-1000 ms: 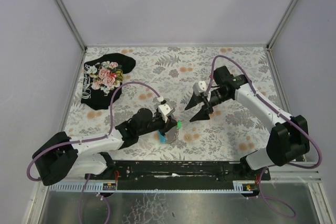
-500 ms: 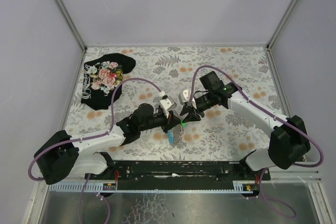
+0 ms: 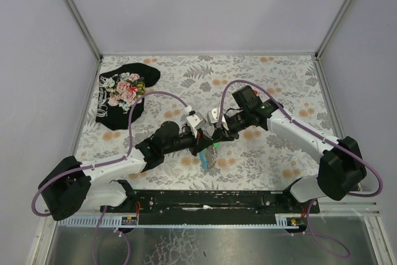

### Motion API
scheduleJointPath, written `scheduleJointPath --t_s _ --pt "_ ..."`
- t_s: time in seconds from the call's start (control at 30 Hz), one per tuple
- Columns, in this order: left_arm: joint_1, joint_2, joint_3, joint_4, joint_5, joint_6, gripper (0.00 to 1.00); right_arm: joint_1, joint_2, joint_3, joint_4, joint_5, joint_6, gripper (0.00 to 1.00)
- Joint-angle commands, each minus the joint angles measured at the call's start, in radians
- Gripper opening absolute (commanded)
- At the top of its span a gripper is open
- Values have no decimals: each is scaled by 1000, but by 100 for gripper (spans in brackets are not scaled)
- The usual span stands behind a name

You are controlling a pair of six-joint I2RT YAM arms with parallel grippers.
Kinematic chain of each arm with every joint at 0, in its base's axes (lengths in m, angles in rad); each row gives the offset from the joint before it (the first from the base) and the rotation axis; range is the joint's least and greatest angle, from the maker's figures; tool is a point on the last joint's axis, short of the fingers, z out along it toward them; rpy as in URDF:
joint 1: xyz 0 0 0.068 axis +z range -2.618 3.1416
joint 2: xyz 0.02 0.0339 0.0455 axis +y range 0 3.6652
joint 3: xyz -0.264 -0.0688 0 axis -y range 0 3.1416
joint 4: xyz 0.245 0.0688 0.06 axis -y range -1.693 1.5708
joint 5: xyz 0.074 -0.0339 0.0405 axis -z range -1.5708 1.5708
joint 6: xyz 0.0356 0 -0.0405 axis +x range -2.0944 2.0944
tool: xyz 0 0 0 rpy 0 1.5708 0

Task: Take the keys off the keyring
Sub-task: Remove the key from the keyring.

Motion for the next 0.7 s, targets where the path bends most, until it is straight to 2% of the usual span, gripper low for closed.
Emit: scheduleJointPath --t_s 0.0,0.27,0.53,0.63,0.67 --pt "11 -37 2 52 25 -18 0 17 -17 15 18 19 6 24" --pt "14 -53 -9 40 37 -18 0 32 -22 29 14 32 4 12" --pt "19 -60 -15 26 48 -16 0 33 -28 43 -2 15 8 11" --pt "19 -60 -13 27 60 -19 0 38 -28 44 -3 9 6 0" --pt "19 -60 -15 29 67 -20 0 40 -28 42 -3 8 7 0"
